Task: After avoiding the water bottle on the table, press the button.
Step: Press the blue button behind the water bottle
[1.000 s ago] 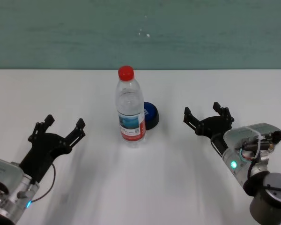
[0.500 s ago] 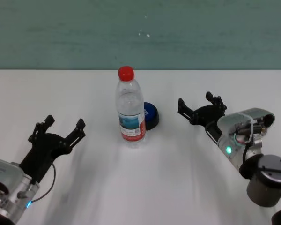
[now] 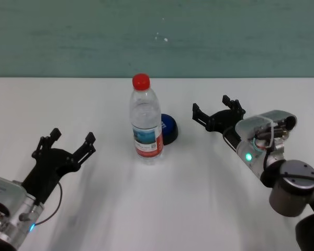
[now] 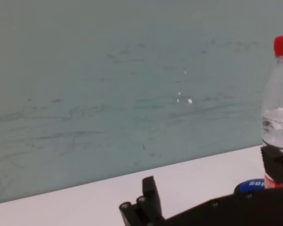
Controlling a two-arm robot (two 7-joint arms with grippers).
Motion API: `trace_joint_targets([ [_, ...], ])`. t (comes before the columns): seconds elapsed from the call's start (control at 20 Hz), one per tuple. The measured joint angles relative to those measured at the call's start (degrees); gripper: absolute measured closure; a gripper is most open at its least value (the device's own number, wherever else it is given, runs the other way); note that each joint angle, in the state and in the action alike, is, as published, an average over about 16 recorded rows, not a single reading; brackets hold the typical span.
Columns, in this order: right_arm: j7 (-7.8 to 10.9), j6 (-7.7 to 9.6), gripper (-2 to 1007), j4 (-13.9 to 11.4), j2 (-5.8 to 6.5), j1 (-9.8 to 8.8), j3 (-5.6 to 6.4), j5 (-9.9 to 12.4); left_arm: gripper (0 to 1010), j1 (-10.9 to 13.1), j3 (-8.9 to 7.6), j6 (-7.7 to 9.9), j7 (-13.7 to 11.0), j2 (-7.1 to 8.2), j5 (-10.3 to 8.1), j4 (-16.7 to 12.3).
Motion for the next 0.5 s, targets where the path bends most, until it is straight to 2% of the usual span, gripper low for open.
trace_joint_targets([
  [0.5,0.80,-1.14,1,5.4,-0.73,4.08,-1.28,-0.4,0,0.0,0.00,0.00,0.0,0.00,0.00,0.0],
])
